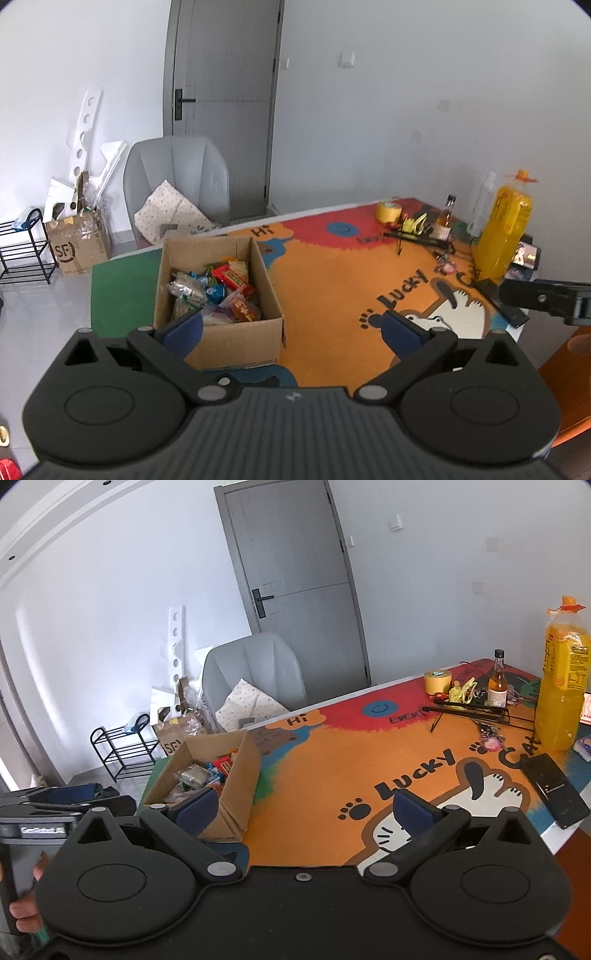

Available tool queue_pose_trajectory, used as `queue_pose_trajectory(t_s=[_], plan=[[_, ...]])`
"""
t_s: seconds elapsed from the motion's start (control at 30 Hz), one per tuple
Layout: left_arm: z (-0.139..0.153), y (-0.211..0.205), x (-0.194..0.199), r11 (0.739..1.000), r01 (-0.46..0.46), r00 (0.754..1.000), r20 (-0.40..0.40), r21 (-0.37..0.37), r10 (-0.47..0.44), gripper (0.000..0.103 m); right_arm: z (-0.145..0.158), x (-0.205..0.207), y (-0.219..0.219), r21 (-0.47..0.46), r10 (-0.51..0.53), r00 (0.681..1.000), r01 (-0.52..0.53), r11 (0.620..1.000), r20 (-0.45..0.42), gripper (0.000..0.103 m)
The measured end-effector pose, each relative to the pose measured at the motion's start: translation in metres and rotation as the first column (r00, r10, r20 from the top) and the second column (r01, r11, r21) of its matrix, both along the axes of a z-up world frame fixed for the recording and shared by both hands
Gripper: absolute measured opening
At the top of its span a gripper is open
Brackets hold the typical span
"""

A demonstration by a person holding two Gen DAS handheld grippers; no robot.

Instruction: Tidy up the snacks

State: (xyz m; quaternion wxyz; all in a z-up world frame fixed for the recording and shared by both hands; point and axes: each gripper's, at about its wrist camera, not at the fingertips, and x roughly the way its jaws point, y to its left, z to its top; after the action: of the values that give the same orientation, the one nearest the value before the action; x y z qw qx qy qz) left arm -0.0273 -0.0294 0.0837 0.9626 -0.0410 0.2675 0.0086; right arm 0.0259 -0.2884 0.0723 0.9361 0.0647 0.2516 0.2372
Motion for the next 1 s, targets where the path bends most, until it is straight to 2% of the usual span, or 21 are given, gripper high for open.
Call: queue_pose_trajectory(t_s=[0.17, 1.0], plan=[[0.009, 0.000, -0.012, 1.000, 0.007, 1.000, 0.010, 0.008, -0.007, 0.102, 0.006, -0.007, -0.001, 0.021, 0.031, 0.999, -0.030, 0.999, -0.012, 0.103], [0.008, 0.002, -0.016, 1.000, 0.005, 1.000, -0.002, 0.003, -0.005, 0.102, 0.005, -0.006, -0.004, 0.012, 0.024, 0.999, -0.024, 1.000, -0.048, 0.103]])
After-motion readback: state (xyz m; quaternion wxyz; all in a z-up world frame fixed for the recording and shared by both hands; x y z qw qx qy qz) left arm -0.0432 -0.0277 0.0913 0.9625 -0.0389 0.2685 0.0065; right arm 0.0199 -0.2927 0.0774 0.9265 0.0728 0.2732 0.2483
